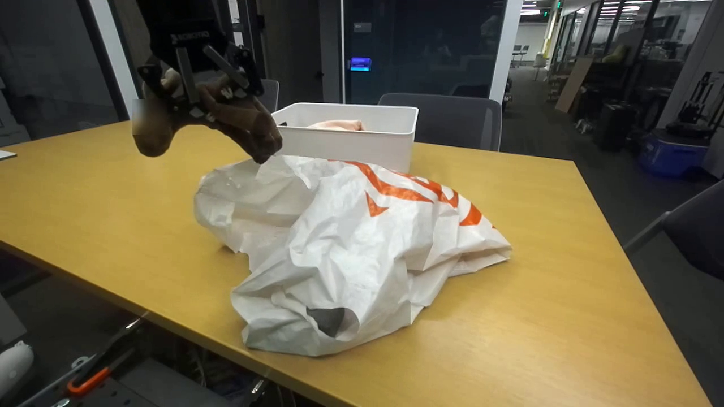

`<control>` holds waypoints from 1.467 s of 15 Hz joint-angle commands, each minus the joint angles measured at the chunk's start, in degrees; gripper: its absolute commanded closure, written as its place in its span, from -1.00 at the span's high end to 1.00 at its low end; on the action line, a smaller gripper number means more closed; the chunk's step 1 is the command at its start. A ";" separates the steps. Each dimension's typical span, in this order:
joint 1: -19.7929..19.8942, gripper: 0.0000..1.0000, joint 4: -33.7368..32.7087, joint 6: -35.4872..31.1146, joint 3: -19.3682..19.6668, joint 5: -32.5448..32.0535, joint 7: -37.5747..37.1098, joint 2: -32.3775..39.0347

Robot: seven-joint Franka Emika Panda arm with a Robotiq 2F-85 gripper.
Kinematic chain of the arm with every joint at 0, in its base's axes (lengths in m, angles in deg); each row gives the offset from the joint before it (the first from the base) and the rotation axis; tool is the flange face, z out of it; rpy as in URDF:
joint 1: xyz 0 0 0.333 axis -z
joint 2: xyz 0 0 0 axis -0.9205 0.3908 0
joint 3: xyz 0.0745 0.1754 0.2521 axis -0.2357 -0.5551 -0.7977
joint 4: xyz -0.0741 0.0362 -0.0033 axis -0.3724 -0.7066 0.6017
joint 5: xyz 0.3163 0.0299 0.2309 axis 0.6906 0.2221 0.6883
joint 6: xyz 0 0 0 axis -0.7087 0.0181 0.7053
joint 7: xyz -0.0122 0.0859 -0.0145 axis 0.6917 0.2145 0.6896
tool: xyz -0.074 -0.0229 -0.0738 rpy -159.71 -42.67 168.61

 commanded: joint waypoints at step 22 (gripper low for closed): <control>0.58 -0.02 -67.39 11.79 -7.22 -28.70 -32.00 61.98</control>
